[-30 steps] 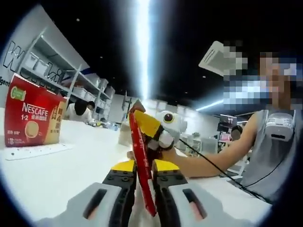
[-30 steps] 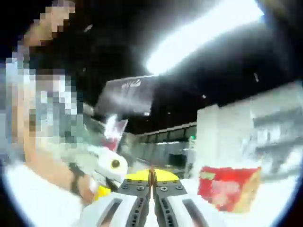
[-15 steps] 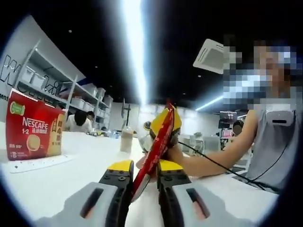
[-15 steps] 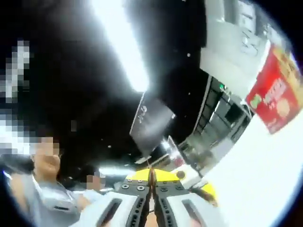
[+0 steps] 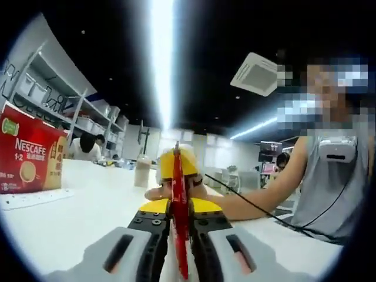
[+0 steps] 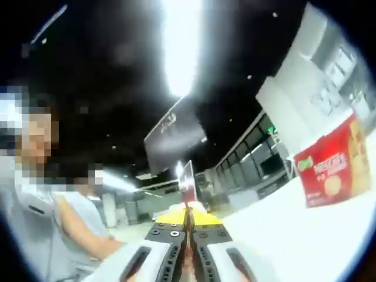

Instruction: Tear open the coffee pouch, take out the coffee, and pour the coffee from the pouch into the cup

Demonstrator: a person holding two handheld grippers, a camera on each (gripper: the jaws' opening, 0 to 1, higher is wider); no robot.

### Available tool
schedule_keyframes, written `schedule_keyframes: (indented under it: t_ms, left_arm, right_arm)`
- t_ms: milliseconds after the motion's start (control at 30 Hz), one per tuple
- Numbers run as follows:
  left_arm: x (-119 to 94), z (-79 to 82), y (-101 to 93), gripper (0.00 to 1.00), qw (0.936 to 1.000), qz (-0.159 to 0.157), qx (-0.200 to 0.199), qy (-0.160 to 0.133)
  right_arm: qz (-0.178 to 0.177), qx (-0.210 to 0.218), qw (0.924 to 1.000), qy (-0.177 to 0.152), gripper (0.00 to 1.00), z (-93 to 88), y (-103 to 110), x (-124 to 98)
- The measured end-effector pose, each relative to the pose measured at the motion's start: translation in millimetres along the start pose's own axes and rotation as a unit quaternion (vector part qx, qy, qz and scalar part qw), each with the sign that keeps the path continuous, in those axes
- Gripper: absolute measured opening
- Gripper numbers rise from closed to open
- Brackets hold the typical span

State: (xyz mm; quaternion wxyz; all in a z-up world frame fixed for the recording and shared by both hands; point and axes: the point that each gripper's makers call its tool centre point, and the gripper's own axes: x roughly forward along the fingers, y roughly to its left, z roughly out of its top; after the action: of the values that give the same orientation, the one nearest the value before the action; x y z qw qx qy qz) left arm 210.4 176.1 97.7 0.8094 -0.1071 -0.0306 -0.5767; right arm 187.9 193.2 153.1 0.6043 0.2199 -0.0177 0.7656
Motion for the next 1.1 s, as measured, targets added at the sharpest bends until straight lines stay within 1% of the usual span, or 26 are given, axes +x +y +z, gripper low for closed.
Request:
schedule_keyframes:
  t_ms: [67, 133, 167, 200, 233, 267, 300, 333, 367, 433, 533, 567, 600, 633, 700, 733, 767, 800, 867, 933, 967, 1000, 1033, 1067, 1100]
  left_arm:
    - [-1, -0.9, 0.3, 0.15, 1.0, 0.006, -0.002, 0.001]
    - [-2, -0.7, -0.4, 0.14, 0.9999, 0.01, -0.004, -0.001]
    - [-1, -0.2, -0.7, 0.14, 0.9999, 0.016, -0.006, -0.004]
    - [-1, -0.7, -0.6, 0.14, 0.9997, 0.023, -0.011, -0.003]
    - [-1, -0.6, 0.0, 0.13, 0.9996, 0.027, -0.012, -0.003]
    - [-2, 1.6, 4.6, 0.13, 0.9984, 0.052, -0.022, -0.008]
    - [-3, 4.2, 7.6, 0.12, 0.998, 0.055, -0.024, -0.017]
    - [-3, 4.2, 6.5, 0.12, 0.9979, 0.056, -0.026, -0.019]
    - [-4, 3.6, 4.4, 0.12, 0.9972, 0.067, -0.026, -0.018]
    - [-5, 4.7, 1.8, 0.12, 0.9965, 0.076, -0.024, -0.025]
    - [-5, 10.1, -3.9, 0.12, 0.9962, 0.079, -0.02, -0.029]
    - [-4, 9.7, -4.7, 0.12, 0.9968, 0.08, 0.0, -0.001]
    - [-2, 11.2, -4.8, 0.12, 0.9968, 0.08, 0.003, 0.006]
    - [-1, 14.3, -0.8, 0.13, 0.9967, 0.081, 0.002, 0.012]
    - [3, 13.5, -0.5, 0.13, 0.9967, 0.074, 0.004, 0.032]
    - [4, 11.6, -2.9, 0.13, 0.9968, 0.068, 0.007, 0.042]
    - [5, 10.7, -3.6, 0.14, 0.9967, 0.067, 0.011, 0.046]
    - [7, 7.5, -2.7, 0.14, 0.9955, 0.072, 0.024, 0.056]
    - [9, 2.3, -1.2, 0.14, 0.9941, 0.079, 0.032, 0.068]
    - [9, 0.9, -1.7, 0.14, 0.9934, 0.084, 0.045, 0.065]
    - [8, 2.8, -1.7, 0.13, 0.9924, 0.09, 0.059, 0.059]
    - [8, 6.8, -0.3, 0.13, 0.9912, 0.097, 0.077, 0.048]
    - [8, 8.7, -5.2, 0.12, 0.9923, 0.09, 0.076, 0.038]
    - [9, 13.3, -9.2, 0.12, 0.9943, 0.081, 0.067, 0.019]
    - [9, 15.1, -10.7, 0.11, 0.9949, 0.078, 0.063, 0.011]
  right_arm:
    - [-0.002, -0.003, 1.0, 0.001, 0.02, -0.5, 2, 0]
    - [-0.007, -0.02, 0.9998, -0.005, 0.02, 1.8, 3, 1]
    - [-0.024, -0.043, 0.9988, -0.003, 0.02, 2.1, 0, 2]
    - [-0.032, -0.058, 0.9978, -0.002, 0.02, 1.7, 1, 2]
    - [-0.035, -0.064, 0.9973, -0.003, 0.02, 1.8, 1, 2]
    - [-0.045, -0.078, 0.9958, -0.013, 0.02, 3.3, 1, 4]
    - [-0.043, -0.075, 0.9962, -0.015, 0.02, 3.0, 4, 5]
    - [-0.045, -0.077, 0.9959, -0.017, 0.02, 3.8, 5, 6]
    - [-0.052, -0.094, 0.9942, -0.01, 0.02, 2.8, 5, 8]
    - [-0.048, -0.095, 0.9943, -0.008, 0.02, 4.1, 9, 10]
    - [-0.026, -0.081, 0.9964, 0.0, 0.02, 7.1, 20, 13]
    - [-0.018, -0.071, 0.9973, 0.007, 0.02, 9.5, 20, 13]
    - [-0.01, -0.062, 0.9979, 0.014, 0.02, 11.9, 20, 14]
    - [-0.001, -0.065, 0.9977, 0.019, 0.02, 13.7, 22, 13]
    - [0.005, -0.066, 0.9973, 0.032, 0.02, 17.6, 17, 9]
    - [0.008, -0.066, 0.997, 0.041, 0.02, 20.6, 3, 4]
    - [0.013, -0.067, 0.9965, 0.047, 0.02, 21.1, 0, 1]
    - [0.019, -0.067, 0.9962, 0.052, 0.02, 22.2, -10, -4]
    - [0.026, -0.066, 0.996, 0.053, 0.02, 19.9, -18, -11]
    - [0.04, -0.059, 0.9971, 0.027, 0.02, 22.3, -19, -17]
    - [0.04, -0.061, 0.9972, 0.012, 0.02, 25.0, -21, -19]
    - [0.036, -0.076, 0.9964, -0.006, 0.03, 28.6, -23, -21]
    - [0.033, -0.093, 0.9949, -0.021, 0.03, 33.1, -27, -23]
    - [0.041, -0.105, 0.9928, -0.039, 0.04, 35.6, -20, -25]
    - [0.048, -0.102, 0.9919, -0.059, 0.06, 39.5, -19, -27]
